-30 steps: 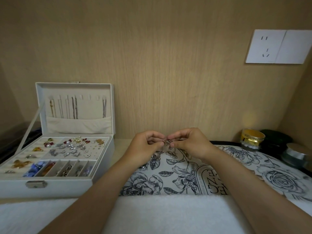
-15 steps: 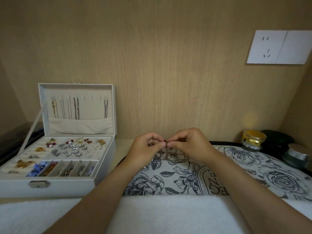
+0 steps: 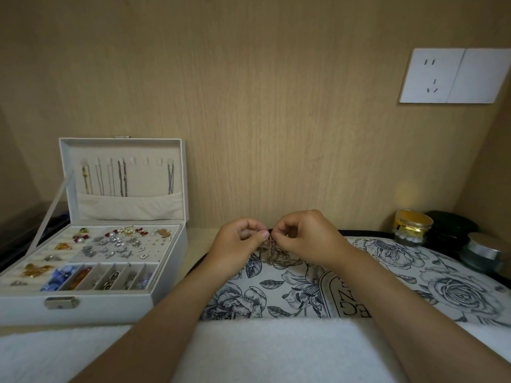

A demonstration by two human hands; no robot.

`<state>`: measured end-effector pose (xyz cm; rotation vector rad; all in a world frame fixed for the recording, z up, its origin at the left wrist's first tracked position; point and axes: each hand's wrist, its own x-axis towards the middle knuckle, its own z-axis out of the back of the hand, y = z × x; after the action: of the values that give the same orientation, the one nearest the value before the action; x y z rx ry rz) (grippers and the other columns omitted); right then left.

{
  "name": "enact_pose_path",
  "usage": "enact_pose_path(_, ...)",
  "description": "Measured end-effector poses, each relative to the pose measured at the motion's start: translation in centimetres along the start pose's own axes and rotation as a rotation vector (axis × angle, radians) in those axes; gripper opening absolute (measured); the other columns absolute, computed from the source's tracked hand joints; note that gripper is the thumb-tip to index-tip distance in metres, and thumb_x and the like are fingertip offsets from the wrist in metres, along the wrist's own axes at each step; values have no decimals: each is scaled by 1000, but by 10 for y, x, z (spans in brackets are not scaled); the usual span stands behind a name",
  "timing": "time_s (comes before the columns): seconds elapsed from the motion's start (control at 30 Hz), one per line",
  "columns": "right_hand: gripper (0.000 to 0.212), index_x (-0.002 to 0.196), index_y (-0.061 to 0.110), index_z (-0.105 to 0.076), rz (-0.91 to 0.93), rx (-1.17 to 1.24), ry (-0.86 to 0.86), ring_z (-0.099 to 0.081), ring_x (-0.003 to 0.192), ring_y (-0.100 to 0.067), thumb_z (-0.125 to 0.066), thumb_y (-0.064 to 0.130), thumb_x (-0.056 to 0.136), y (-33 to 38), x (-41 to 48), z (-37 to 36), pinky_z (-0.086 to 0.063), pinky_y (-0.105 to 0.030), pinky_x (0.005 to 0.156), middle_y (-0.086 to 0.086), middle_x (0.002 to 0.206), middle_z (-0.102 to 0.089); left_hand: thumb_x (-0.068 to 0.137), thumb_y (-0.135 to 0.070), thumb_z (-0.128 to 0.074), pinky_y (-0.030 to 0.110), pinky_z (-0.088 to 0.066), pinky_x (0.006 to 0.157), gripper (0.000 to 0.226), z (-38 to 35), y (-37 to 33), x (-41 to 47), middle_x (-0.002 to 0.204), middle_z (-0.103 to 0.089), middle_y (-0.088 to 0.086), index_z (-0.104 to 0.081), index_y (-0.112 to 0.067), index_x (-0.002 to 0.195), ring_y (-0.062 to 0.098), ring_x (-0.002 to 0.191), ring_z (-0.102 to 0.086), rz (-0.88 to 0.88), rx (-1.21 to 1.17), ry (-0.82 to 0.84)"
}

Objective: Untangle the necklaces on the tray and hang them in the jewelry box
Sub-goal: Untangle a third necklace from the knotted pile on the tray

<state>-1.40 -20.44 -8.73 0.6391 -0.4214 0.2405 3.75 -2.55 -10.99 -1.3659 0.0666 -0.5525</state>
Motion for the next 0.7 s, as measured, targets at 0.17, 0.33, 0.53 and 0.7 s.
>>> enact_pose_path(0.17,15,86,12,-69,-195,284,53,-62,59,-8,-62,21,97,0,1,-3,-50,-22,56,6,68,-64,92,-16,-67,24,-49,71,7,2,-1,1,74,-71,-10,-71,-21,94,0,67,-63,-35,94,27)
enact_pose_path(0.33,29,87,12,-61,-323,425,159,-58,58,-16,-45,30,105,6,2,-2,-47,-29,52,-4,66,-60,90,-15,-69,27,-51,79,19,2,1,0,84,-68,-11,-68,-34,93,7,77,-59,-52,228,84)
enact_pose_path(0.53,31,84,13,-62,-289,470,144,-53,48,-4,-47,28,105,12,3,2,-46,-27,50,1,61,-53,88,-24,-74,23,-55,79,5,-2,-10,0,83,-75,-8,-75,-28,87,7,80,-69,-38,96,17)
enact_pose_path(0.7,30,78,21,-65,-248,455,140,-51,50,-5,-52,30,103,11,4,3,-46,-26,52,7,58,-52,87,-21,-73,17,-53,73,5,0,-20,-1,82,-76,-6,-76,-22,83,6,78,-71,0,61,14)
